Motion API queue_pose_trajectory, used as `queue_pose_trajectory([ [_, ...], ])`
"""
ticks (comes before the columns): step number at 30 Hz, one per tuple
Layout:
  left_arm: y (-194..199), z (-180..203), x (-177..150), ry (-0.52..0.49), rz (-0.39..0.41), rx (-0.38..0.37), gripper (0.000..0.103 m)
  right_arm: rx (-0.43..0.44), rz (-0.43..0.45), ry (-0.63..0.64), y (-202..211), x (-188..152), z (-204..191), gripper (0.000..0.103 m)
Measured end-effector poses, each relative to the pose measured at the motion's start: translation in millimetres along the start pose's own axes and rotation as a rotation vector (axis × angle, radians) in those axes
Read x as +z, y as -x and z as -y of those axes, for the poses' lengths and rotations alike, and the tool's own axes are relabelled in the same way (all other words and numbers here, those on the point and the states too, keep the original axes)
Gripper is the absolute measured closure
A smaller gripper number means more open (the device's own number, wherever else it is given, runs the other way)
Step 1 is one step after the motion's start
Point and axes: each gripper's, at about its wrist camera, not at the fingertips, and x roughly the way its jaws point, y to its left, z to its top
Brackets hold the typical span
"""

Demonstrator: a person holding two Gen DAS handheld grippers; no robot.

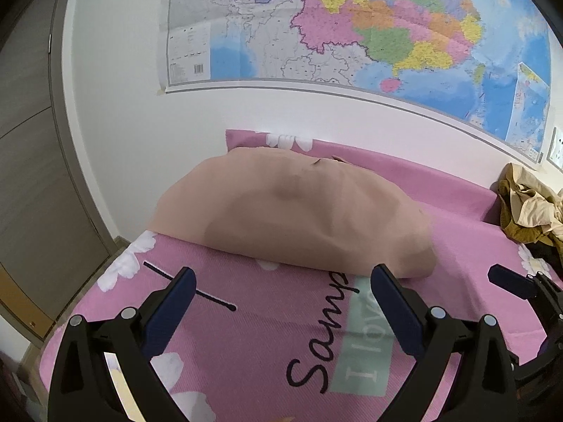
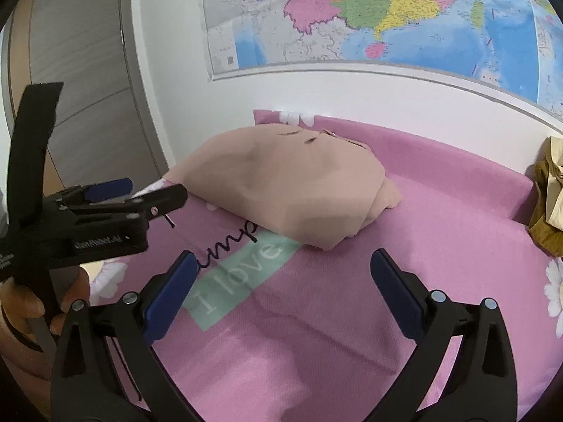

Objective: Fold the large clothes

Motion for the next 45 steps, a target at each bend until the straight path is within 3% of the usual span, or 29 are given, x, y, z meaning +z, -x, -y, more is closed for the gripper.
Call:
queue_pose_trajectory([
  [17,21,3,-4,-0.006,0.032,-0.006,0.007,0.007,0.012,-0.016,11,-5,-4,0.006],
  [45,21,1,-4,-0.01,0.022,-0.008,0.007,0.026,0.0,-0.036,10,-8,-9,0.006],
])
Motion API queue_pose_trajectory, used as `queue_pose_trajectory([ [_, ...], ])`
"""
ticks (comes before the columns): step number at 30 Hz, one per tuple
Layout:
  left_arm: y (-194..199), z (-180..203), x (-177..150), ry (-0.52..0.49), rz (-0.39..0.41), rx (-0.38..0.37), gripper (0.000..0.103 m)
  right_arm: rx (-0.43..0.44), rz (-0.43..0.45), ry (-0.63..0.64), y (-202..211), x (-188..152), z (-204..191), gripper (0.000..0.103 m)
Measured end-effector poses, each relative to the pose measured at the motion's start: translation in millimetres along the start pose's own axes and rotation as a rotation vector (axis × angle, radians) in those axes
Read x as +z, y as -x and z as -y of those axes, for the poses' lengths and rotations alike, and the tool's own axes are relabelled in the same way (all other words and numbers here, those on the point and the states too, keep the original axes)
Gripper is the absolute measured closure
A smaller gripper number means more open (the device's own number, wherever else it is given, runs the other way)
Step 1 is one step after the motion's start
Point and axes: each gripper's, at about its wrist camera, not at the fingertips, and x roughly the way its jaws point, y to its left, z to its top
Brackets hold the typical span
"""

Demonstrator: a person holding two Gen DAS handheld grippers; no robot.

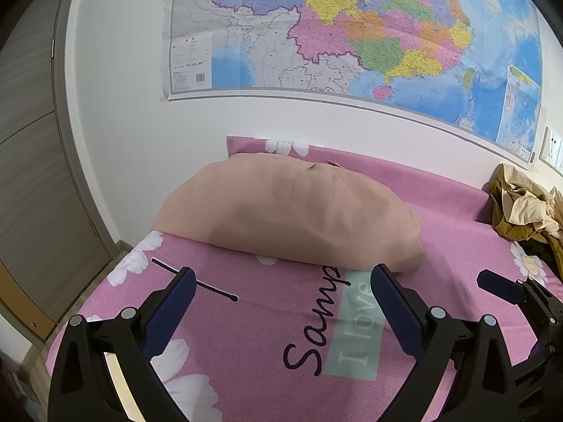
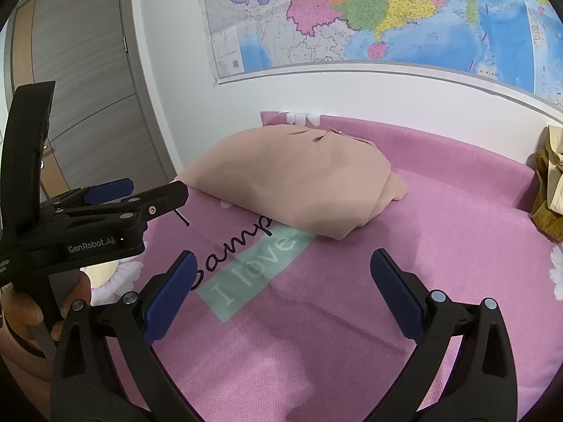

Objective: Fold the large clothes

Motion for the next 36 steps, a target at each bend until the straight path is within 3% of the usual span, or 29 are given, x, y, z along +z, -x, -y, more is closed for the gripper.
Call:
queue_pose_trajectory([
  [36,-2.8,1.3,-4.2,-0.005,-0.012,0.005,0.007,-0.003,-0.002,-0.021,-0.2,-2.4,4.2,0.006],
])
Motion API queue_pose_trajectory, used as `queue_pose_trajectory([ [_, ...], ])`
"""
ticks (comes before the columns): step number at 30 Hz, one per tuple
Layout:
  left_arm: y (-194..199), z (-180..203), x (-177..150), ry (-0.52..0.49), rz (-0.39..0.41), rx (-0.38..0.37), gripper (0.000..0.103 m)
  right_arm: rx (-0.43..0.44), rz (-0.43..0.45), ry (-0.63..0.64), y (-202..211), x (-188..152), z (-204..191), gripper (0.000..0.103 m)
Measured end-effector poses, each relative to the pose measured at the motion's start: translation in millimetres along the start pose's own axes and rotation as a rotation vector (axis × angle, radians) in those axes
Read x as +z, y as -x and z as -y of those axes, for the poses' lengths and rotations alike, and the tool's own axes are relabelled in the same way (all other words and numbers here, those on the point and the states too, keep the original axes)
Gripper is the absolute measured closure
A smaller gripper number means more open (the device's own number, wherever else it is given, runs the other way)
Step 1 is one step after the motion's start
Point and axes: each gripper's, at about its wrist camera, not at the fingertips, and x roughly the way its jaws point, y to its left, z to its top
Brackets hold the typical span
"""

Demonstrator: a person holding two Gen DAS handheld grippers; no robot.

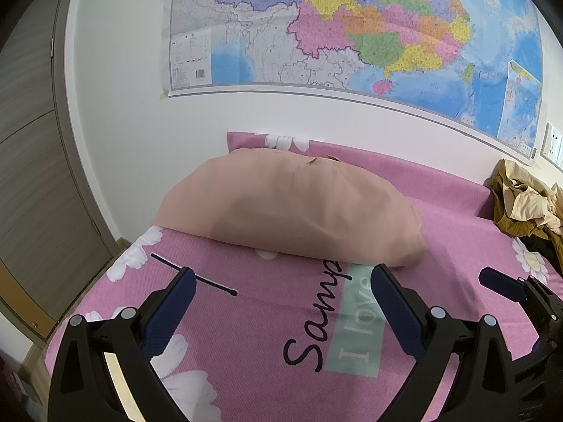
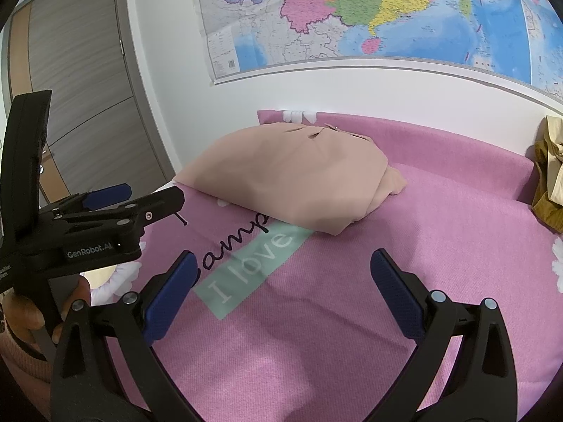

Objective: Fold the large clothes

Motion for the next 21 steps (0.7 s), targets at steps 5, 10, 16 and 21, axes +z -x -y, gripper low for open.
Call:
queue_pose_trajectory([
  [5,-0.5,0.7,-1.2,-0.001,-0.004,-0.001,0.007,0.0,0.0,-0.006,-0.2,-0.6,0.7,0.006],
  [10,-1.1,1.1,-1.4,0.0,-0.006,-0.001,0.007,0.001,0.001,-0.006,-0.7,-0.9,1.0,0.006],
  [16,-3.3,1.9,-2.4,-0.001,-0.011,0.001,0.007,0.002,-0.001,-0.008,-0.4,-0.6,2.0,0.006],
  [21,-3.4,2.8,-2.6,-0.001,-0.013,0.002,0.007,0.0,-0.001,-0.011,-0.4,-0.7,2.1,0.006],
])
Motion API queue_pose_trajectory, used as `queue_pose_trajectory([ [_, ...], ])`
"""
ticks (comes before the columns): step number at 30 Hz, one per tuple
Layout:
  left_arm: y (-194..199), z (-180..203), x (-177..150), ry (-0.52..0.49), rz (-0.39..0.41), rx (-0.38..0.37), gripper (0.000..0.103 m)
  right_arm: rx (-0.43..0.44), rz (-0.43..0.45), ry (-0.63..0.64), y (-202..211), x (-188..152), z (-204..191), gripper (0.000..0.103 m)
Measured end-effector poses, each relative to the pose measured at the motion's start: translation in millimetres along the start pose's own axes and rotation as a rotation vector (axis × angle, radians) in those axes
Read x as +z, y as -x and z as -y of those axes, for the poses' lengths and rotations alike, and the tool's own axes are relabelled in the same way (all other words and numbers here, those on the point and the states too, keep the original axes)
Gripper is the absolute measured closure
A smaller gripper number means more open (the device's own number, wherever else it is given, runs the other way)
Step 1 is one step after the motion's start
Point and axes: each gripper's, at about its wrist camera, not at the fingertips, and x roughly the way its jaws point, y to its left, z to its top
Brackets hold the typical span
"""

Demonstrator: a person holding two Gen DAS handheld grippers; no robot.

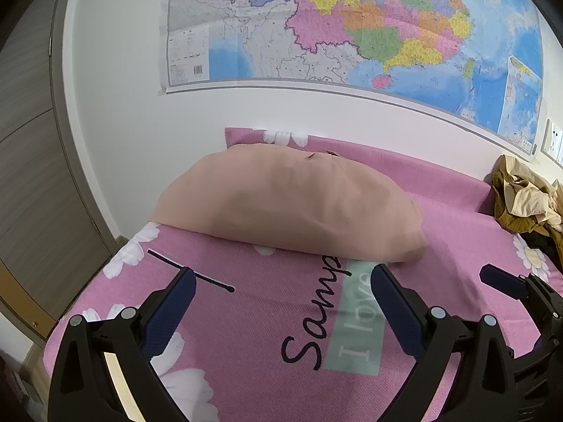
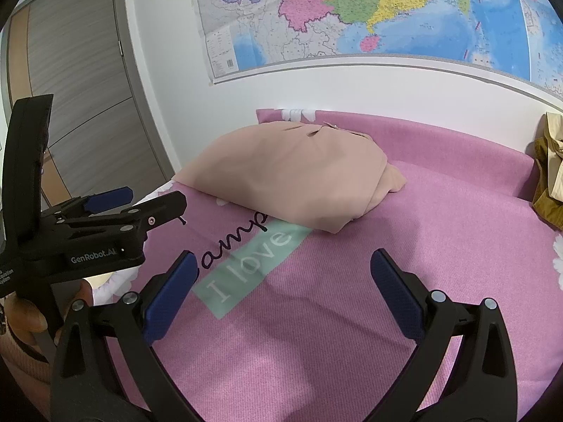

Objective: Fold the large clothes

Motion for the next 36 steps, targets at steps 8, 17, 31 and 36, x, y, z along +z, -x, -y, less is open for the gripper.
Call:
queue_pose_trajectory([
  [8,-0.9,0.0,-0.7,-0.001,-0.004,-0.002,0.007,0.003,-0.001,0.0,-0.9,-0.7,0.6,0.006],
  [17,-1.6,1.7,-2.0,0.0,-0.009,-0.003,0.007,-0.002,-0.001,0.0,-1.0,-0.7,0.5,0.006],
  [31,-2.3,4.3,-1.3,-0.004,-0.01,-0.002,0.007,0.006,-0.003,-0.009,-1.1,0.0,1.6,0.006],
  [36,-2.3,4.4,-1.7,-0.004,-0.011,0.0,0.007,0.001,-0.003,-0.012,-1.5,0.2,1.2,0.006],
])
